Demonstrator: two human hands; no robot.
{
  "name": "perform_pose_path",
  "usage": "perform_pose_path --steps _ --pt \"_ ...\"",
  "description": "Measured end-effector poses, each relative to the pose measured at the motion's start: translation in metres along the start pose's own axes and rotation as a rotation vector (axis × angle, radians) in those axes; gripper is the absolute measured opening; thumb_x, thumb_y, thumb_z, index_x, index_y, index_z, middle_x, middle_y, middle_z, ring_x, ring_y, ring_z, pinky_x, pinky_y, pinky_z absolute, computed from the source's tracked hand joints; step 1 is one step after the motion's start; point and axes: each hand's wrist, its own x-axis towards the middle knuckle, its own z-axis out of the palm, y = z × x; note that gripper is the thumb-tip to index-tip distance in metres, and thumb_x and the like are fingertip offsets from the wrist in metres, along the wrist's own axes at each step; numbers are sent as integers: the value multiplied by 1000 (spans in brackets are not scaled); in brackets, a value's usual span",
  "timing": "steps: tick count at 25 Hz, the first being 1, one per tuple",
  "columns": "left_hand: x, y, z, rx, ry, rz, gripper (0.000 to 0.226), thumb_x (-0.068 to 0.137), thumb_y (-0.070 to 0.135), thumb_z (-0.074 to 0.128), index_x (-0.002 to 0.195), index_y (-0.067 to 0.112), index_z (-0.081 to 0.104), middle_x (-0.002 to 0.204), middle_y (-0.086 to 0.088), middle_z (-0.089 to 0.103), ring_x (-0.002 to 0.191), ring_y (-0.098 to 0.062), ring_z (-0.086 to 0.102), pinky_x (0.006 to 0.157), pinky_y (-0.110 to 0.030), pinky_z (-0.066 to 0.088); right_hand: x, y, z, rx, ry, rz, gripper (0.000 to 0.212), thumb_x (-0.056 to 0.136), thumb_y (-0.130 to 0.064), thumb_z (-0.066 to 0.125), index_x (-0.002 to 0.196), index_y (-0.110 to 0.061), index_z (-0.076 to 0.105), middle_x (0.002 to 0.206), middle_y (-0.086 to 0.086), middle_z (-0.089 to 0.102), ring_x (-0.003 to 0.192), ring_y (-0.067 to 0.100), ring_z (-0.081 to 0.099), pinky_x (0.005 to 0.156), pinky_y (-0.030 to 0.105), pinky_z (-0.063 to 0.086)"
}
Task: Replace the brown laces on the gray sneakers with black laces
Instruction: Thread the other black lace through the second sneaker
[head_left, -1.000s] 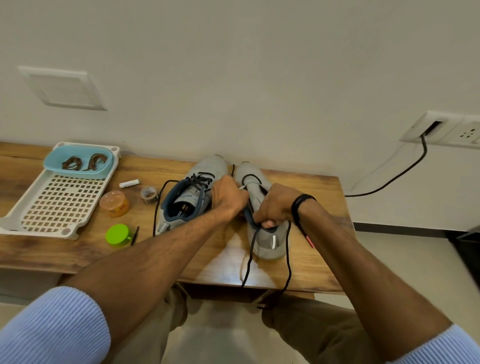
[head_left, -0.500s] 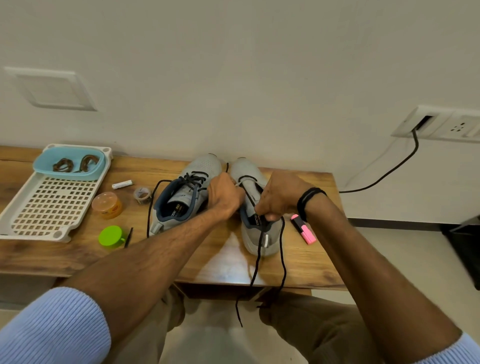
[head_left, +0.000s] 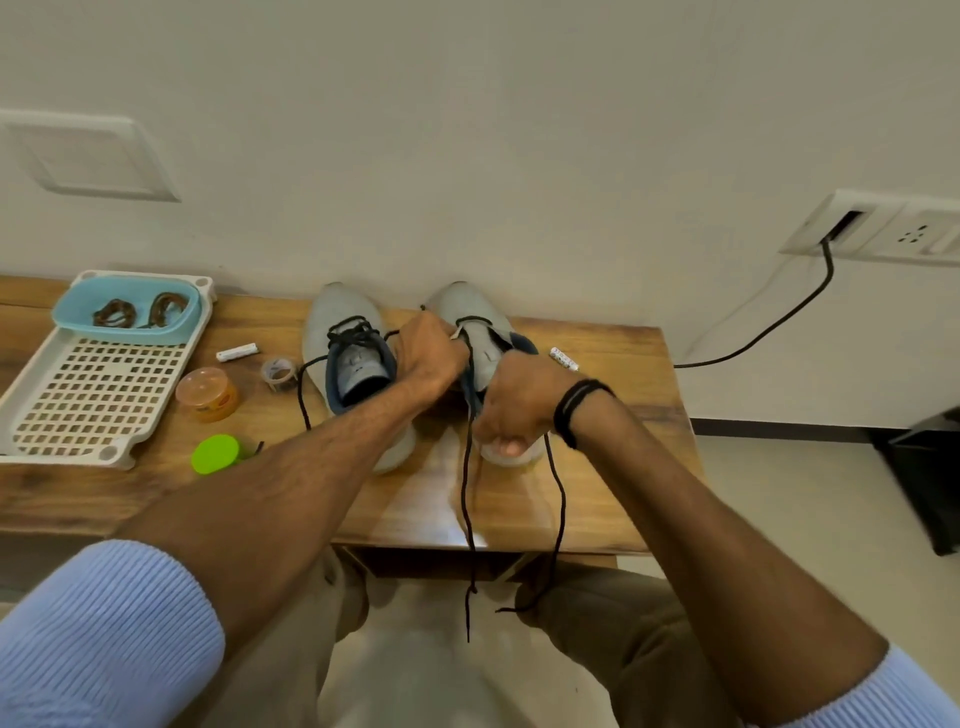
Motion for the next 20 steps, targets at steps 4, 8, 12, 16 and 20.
perform_pose_path --steps 4,8,12,16,20 --pt "0 0 2 7 -33 22 47 78 2 62 45 20 33 47 3 35 43 -15 33 41 -27 26 5 19 -5 62 90 139 19 86 -21 71 74 -11 61 47 -5 65 43 5 62 43 16 48" --pt "-1 2 0 14 -40 28 44 75 1 60 45 20 33 47 3 34 44 -15 31 44 -30 28 15 14 3 -24 275 84 31 89 -38 65 70 -14 63 52 -5 64 48 5 60 46 20 44" --pt "-1 1 2 5 -46 38 38 71 -2 59 46 18 38 48 2 36 46 -15 31 49 -34 34 21 9 10 -70 396 57 34 91 -44 62 71 -16 64 66 0 69 69 10 67 66 27 55" --pt "-2 2 2 9 -47 43 35 74 0 59 47 16 43 48 1 41 45 -16 35 46 -32 33 26 12 12 -85 413 73 39 87 -49 65 69 -17 53 82 4 67 83 20 67 61 28 49" --pt "-6 4 2 42 -54 57 36 75 1 59 46 16 44 47 2 42 45 -14 39 44 -28 30 37 15 16 41 390 68 40 82 -46 71 92 -8 67 93 8 71 88 22 67 74 34 55"
